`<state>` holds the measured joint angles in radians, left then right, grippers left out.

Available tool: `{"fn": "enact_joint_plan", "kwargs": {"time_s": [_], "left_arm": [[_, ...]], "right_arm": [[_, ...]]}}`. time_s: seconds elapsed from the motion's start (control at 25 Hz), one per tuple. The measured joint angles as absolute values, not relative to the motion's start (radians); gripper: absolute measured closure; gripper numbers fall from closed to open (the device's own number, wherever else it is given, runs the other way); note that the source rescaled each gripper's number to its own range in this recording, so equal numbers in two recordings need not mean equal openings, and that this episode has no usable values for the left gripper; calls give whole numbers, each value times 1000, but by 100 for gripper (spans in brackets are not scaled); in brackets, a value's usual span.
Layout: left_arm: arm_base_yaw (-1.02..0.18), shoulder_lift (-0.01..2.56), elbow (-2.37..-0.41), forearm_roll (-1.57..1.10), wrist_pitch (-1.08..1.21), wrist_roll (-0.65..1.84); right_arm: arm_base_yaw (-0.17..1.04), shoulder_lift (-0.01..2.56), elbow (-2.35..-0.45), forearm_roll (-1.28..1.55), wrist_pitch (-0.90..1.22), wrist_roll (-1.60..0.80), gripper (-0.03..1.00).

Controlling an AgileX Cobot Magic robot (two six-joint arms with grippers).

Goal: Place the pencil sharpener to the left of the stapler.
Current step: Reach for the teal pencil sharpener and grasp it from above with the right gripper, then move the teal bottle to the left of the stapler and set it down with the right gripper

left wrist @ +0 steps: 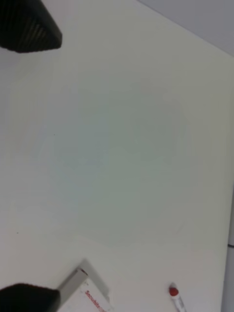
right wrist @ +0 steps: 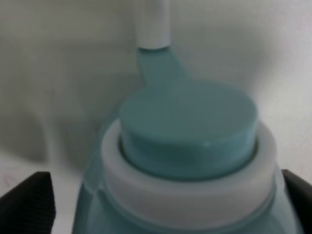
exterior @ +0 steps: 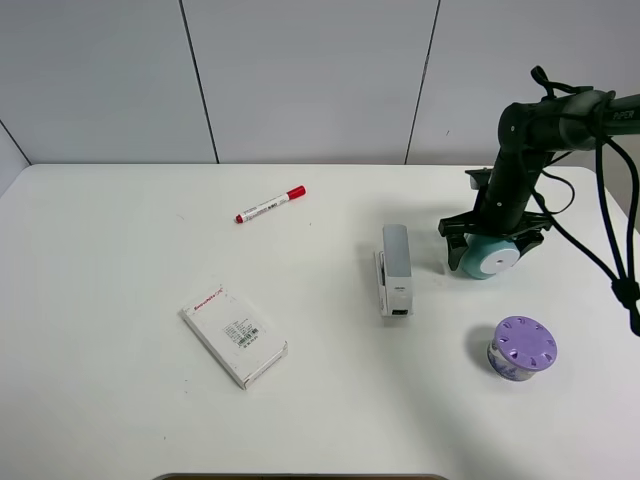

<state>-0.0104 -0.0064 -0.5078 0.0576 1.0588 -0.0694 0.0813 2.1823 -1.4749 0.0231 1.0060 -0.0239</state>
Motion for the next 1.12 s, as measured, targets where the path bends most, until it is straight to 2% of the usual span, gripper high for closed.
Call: {"fn": "enact_joint_plan", "kwargs": {"time_s": [0.2,0.28,1.12], "left_arm": [[-10,-6,-508,58,1059,-69],[-10,-6,-508,58,1059,-69],[-10,-6,-508,58,1059,-69]], "right_arm": [[81,2182,-1475,21,1007,-24,80],[81,2182,-1475,21,1008,-24,95],[81,2182,-1475,22,1009,-24,97]]}}
